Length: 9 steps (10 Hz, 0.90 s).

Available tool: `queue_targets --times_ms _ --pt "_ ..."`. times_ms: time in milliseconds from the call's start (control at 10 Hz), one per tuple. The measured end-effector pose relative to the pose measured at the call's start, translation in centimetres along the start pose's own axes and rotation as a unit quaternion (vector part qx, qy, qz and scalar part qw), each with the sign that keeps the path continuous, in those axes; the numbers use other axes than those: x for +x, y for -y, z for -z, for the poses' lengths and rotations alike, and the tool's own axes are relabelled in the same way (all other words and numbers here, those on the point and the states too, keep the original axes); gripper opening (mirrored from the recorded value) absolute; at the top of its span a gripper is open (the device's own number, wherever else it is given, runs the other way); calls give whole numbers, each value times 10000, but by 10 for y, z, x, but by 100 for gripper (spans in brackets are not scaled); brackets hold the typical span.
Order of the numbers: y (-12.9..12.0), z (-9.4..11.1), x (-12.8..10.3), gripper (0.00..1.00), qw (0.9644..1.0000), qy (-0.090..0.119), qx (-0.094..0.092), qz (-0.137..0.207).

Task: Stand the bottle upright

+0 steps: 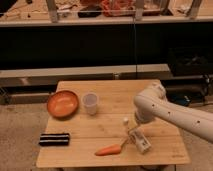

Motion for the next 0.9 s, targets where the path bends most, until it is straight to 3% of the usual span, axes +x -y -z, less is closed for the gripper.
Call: queue_targets --times_ms 200,300,600,900 --pt "3 1 -2 80 9979 -95 153 -621" --pt "7 -1 -1 80 9973 76 263 -682" --pt "13 -22 -3 80 9973 635 122 -341" --pt "8 -38 -10 80 9970 774 3 -23"
